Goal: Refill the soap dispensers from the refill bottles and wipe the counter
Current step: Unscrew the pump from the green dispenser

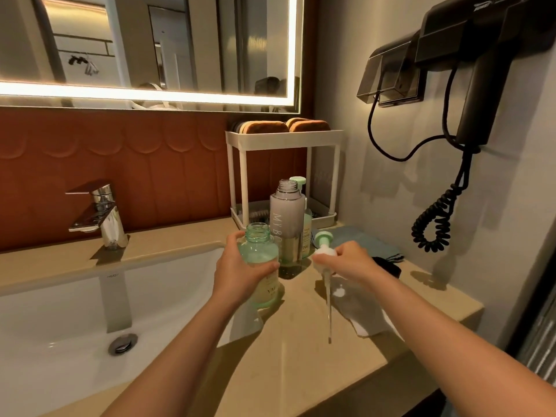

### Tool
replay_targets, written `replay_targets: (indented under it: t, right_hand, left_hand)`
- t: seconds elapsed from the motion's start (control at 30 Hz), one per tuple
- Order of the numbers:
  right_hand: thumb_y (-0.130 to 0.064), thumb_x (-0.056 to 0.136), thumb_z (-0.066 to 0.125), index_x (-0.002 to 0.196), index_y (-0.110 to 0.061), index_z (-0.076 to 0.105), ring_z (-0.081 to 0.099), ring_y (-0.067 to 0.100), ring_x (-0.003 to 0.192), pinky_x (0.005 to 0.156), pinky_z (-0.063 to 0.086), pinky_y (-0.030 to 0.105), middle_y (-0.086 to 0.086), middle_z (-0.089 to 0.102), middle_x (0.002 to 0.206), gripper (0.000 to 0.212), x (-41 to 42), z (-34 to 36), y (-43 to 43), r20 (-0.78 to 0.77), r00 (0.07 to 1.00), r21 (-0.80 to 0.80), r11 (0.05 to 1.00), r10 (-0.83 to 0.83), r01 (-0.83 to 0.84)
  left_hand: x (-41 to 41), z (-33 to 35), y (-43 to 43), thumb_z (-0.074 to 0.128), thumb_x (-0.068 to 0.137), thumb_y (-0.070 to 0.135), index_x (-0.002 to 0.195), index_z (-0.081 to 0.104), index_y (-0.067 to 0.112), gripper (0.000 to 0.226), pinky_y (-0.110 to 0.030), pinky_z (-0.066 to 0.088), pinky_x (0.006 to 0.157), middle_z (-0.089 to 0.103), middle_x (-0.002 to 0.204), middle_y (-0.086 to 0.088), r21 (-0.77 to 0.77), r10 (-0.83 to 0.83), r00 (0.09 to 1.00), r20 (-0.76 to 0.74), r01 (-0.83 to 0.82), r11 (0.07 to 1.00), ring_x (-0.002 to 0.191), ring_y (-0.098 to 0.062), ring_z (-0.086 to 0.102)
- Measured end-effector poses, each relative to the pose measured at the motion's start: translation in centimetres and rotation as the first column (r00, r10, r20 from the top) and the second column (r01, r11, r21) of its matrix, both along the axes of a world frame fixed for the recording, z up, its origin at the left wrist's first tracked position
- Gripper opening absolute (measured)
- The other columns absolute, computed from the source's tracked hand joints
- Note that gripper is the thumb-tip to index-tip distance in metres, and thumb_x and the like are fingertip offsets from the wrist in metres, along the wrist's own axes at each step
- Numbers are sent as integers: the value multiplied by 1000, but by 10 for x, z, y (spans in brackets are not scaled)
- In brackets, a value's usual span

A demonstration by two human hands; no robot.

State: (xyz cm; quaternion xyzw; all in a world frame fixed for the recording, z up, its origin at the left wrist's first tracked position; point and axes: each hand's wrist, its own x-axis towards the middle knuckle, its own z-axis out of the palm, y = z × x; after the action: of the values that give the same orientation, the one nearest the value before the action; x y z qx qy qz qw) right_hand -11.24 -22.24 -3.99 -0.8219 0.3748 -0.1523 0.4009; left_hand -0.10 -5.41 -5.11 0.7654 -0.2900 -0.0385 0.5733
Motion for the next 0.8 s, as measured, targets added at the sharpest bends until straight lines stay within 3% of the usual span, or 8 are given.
replay_targets:
  t: [0.23,0.5,0.7,0.8]
  right_hand:
    - [-55,72,67,95,-13,60,63,18,79,63,48,31,4,65,88,48,27,-21,-15,-175,983,-179,983,-63,31]
    - [-65,73,60,90,-21,58,59,16,78,63,48,29,-1,62,83,47,44,-34,-22,-218,965,-395,917,-147,50]
    - [-63,78,54,98,-21,58,58,20,91,73,51,34,3,63,94,47,45,-33,-37,-244,969,-301,953,-33,-44]
    - [-43,91,51,123,-17,55,55,22,108,89,45,35,7,60,119,42,44,-12,-44,-28,997,-204,976,70,-74]
  left_hand:
    - [41,9,-14,77,72,16,130,27,18,76,-36,44,85,45,136,-7,64,-120,987,-103,127,990,120,-24,46]
    - [79,5,-33,80,67,32,140,33,24,87,-53,41,101,42,138,-6,142,-109,994,-19,110,984,125,-28,43]
    - [93,3,-51,79,66,38,142,27,27,93,-55,40,102,40,141,-4,154,-141,990,-21,142,978,128,-28,41]
    - [85,10,-52,75,75,25,147,11,18,96,-46,36,105,34,146,-4,112,-150,986,-80,158,981,133,-28,35]
